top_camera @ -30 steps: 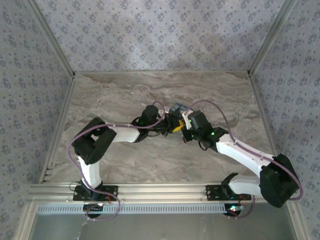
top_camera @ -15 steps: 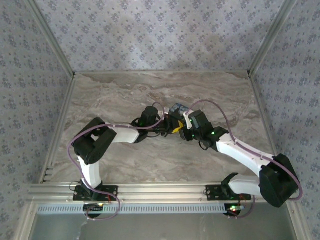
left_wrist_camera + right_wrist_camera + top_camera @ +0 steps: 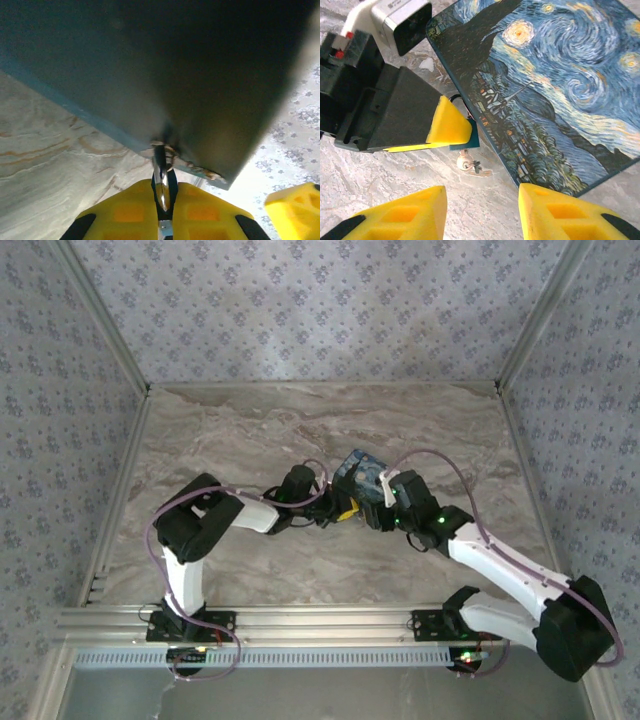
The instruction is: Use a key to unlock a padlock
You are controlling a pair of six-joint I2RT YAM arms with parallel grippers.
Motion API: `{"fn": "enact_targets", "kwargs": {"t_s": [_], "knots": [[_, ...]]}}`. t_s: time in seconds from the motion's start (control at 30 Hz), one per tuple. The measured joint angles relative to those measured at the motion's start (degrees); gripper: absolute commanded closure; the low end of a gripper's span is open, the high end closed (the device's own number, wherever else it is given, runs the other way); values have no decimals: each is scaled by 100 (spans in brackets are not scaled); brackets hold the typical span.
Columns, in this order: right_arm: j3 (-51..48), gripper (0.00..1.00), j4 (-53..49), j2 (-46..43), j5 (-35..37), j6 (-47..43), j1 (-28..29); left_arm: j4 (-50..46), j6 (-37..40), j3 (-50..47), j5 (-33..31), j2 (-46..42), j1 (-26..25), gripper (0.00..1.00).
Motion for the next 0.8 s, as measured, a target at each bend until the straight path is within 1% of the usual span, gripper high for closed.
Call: {"fn": "enact_targets", "kwargs": {"t_s": [0.13, 0.27, 0.33, 0.47, 0.6, 0.8], "knots": [[0, 51, -76, -59, -24, 293, -271, -33, 142, -22, -33, 0, 0, 72], [0, 45, -114, 13, -63, 621, -654, -55, 247, -197, -83, -15, 0, 68], [-7, 42, -114, 55, -87, 787, -850, -107, 304, -345, -122, -68, 0, 64], [-33, 41, -15, 142, -221, 1084, -1298, -256, 409, -643, -212, -402, 39, 62], [-33, 40, 251, 426, -354, 1322, -1711, -496, 566, -780, -332, -822, 101, 62], [57, 40, 660, 1110, -601, 1482, -2039, -999, 892, -811, -599, -1349, 133, 59]]}}
